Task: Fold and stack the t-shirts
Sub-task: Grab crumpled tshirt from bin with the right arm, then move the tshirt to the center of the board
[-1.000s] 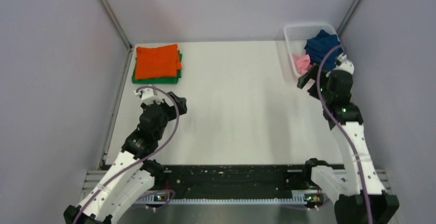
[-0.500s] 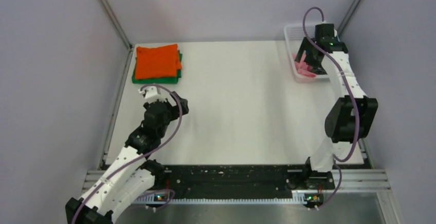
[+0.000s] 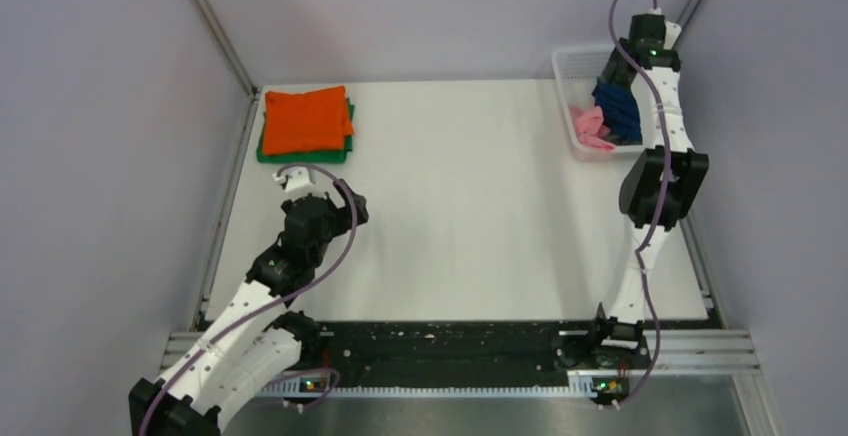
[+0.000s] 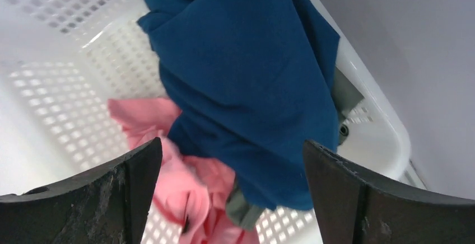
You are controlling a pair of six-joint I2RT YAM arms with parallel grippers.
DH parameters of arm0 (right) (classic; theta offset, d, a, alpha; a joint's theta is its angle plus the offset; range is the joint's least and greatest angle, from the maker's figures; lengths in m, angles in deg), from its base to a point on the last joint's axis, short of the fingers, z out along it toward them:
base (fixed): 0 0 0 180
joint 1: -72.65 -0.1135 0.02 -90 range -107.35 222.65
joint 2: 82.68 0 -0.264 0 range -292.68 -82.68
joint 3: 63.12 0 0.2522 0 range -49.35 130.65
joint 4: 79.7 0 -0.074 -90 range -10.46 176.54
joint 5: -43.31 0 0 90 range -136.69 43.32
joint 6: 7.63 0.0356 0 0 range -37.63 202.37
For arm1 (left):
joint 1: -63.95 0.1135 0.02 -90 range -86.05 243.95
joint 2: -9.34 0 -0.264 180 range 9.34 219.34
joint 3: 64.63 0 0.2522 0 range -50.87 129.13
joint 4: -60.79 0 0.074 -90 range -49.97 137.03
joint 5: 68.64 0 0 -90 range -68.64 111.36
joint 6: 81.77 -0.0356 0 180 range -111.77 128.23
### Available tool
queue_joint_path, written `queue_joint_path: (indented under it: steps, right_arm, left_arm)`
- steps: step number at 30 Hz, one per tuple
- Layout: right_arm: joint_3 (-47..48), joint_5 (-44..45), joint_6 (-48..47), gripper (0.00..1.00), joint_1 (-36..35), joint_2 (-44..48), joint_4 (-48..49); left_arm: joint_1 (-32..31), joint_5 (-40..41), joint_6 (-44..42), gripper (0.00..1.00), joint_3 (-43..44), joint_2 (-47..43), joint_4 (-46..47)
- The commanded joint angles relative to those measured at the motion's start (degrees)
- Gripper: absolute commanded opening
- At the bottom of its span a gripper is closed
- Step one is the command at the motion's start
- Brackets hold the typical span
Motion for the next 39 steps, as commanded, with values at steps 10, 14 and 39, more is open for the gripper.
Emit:
queue_joint_path:
  steps: [10, 14, 39]
  right_arm:
    - [9.3, -6.2, 2.9, 0.0, 5.4, -11.1, 9.5]
    - [10.9, -8.9, 0.9, 0.0, 5.4, -2.6, 12.2]
    - [-13.0, -53.0, 21.7, 0.0, -26.6, 40.6, 28.5]
  left_arm:
    - [0.2, 2.1, -0.3, 0.99, 1.9, 0.9, 1.5]
    - [0.2, 1.7, -0.3, 0.99, 2.2, 1.2, 1.1]
    - [0.2, 0.7, 1.4, 0.99, 2.0, -0.8, 0.6]
